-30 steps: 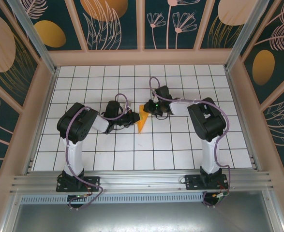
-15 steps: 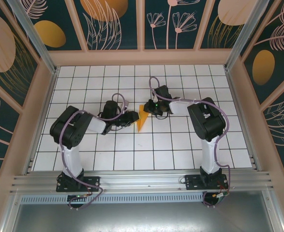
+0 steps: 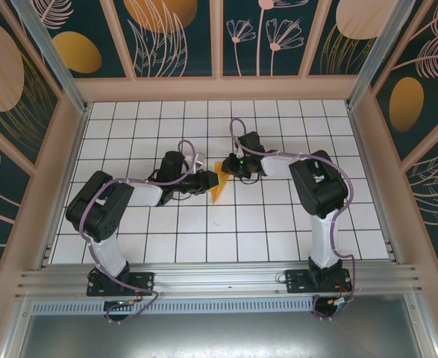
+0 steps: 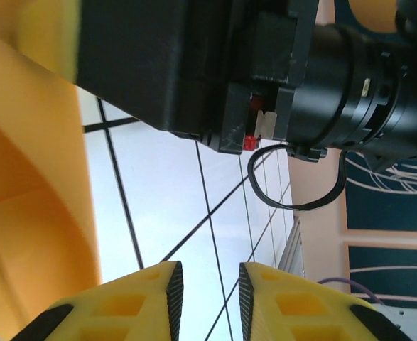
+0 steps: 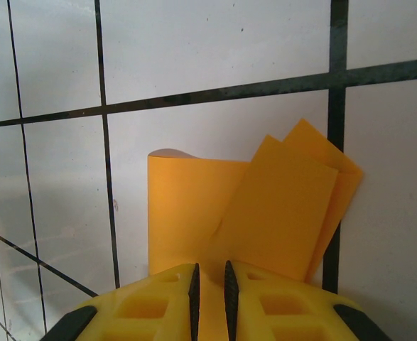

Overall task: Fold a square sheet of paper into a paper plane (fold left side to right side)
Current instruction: Fold the wing for the fifth time at the center of the table.

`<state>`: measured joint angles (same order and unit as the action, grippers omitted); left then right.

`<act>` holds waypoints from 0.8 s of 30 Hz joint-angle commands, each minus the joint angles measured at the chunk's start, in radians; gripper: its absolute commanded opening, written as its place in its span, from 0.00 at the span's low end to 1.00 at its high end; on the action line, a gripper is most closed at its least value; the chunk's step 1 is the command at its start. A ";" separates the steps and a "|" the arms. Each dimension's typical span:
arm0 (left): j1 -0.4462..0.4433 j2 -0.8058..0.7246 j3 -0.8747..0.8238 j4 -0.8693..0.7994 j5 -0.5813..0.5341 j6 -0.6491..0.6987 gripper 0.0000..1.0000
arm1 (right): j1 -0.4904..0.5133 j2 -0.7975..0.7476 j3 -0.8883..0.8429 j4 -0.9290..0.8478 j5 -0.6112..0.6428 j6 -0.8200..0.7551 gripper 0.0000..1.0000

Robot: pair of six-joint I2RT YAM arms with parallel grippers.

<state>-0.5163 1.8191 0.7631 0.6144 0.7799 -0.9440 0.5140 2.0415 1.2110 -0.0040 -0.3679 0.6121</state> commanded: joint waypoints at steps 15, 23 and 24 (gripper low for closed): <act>-0.021 0.110 0.021 -0.093 -0.036 0.048 0.31 | -0.002 0.035 0.010 -0.090 0.041 -0.012 0.20; -0.022 0.114 0.004 -0.107 -0.063 0.059 0.32 | -0.002 0.033 0.011 -0.094 0.040 -0.014 0.21; -0.020 0.115 0.005 -0.112 -0.065 0.059 0.31 | -0.001 0.031 0.010 -0.095 0.043 -0.014 0.21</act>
<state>-0.5369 1.9217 0.7822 0.5426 0.7322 -0.9123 0.5144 2.0415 1.2160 -0.0128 -0.3676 0.6086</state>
